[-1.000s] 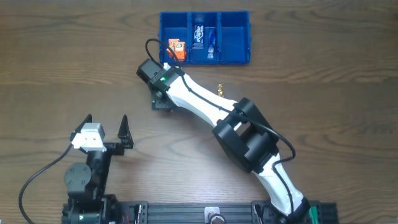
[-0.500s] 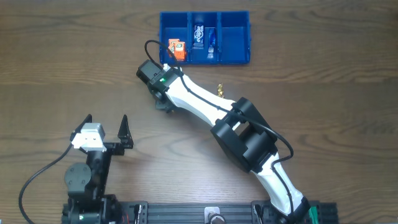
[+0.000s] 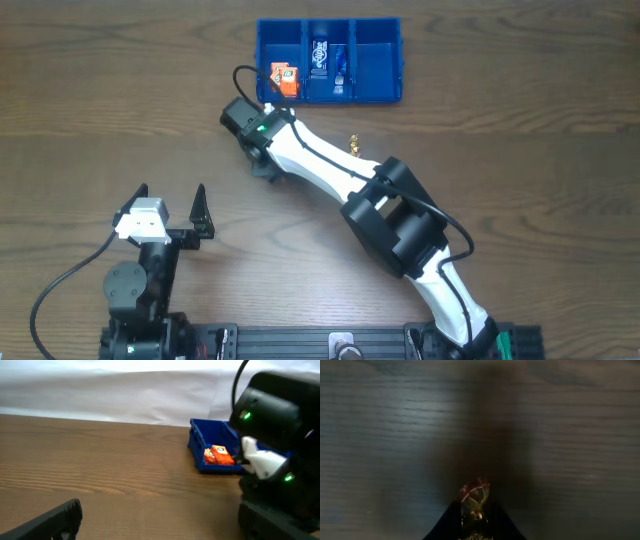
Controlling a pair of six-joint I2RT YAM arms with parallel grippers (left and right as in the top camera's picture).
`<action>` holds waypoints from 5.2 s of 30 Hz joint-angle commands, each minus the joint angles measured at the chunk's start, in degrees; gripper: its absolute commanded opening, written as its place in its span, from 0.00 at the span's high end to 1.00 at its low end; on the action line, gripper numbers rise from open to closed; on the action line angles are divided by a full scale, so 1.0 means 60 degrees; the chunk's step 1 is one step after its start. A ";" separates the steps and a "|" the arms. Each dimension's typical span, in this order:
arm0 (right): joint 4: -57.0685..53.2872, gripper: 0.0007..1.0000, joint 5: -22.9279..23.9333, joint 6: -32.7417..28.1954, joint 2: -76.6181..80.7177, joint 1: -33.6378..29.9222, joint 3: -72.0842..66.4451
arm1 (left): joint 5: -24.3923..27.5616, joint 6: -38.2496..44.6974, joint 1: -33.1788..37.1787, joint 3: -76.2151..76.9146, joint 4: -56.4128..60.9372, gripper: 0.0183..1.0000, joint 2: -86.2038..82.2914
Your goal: Sort Candies Into Trays
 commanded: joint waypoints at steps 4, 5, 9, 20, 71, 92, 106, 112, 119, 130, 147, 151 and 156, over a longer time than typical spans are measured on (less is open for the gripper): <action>-0.0841 0.92 0.2637 -0.1220 -0.3683 -0.1122 -0.0015 | 0.0240 0.0029 0.0047 -0.0193 -0.0313 0.00 -0.0058; -0.0834 0.92 0.3078 -0.1490 -0.3909 -0.1366 -0.0015 | 0.0240 0.0029 0.0047 -0.0193 -0.0313 0.00 -0.0058; -0.0280 0.92 0.3606 -0.2455 -0.3945 -0.2575 -0.0036 | 0.0240 0.0029 0.0047 -0.0193 -0.0313 0.00 -0.0058; 0.2018 0.91 0.2572 -0.3603 -0.2987 -0.3836 -0.0040 | 0.0240 0.0029 0.0047 -0.0193 -0.0313 0.00 -0.0062; 0.1752 0.00 -0.0962 -0.2036 -0.3858 -0.2736 -0.5552 | 0.0240 0.0029 0.0047 -0.0193 -0.0317 0.00 -0.0058; 0.2616 0.44 -0.0390 -0.2040 -0.3151 -0.2827 -0.5552 | 0.0240 0.0029 0.0047 -0.0193 -0.0313 0.00 -0.0058; 0.2659 0.85 -0.0401 -0.2040 -0.3151 -0.2725 -0.5552 | 0.0240 0.0029 0.0047 -0.0193 -0.0313 0.00 -0.0058; 0.2277 0.88 -0.0317 -0.2084 -0.4328 -0.2663 -0.5490 | 0.0240 0.0029 0.0047 -0.0193 -0.0313 0.00 -0.0058; 0.2492 0.88 0.1147 -0.3683 -0.7060 -0.3279 -0.4229 | 0.0240 0.0029 0.0047 -0.0193 -0.0313 0.00 -0.0058; 0.6604 0.83 0.1049 -0.5056 -0.4495 -0.4047 -0.4087 | 0.0240 0.0029 0.0047 -0.0193 -0.0313 0.00 -0.0058; 0.7104 0.00 0.0962 -0.5133 -0.3748 -0.4193 -0.4091 | 0.0240 0.0029 0.0047 -0.0193 -0.0313 0.00 -0.0058; 0.7023 0.00 0.0958 -0.5125 -0.3748 -0.4193 -0.4091 | 0.0240 0.0029 0.0047 -0.0193 -0.0313 0.00 -0.0058; 0.6000 0.00 0.0841 -0.4539 -0.4258 -0.3960 -0.4087 | 0.0240 0.0029 0.0047 -0.0193 -0.0313 0.00 -0.0058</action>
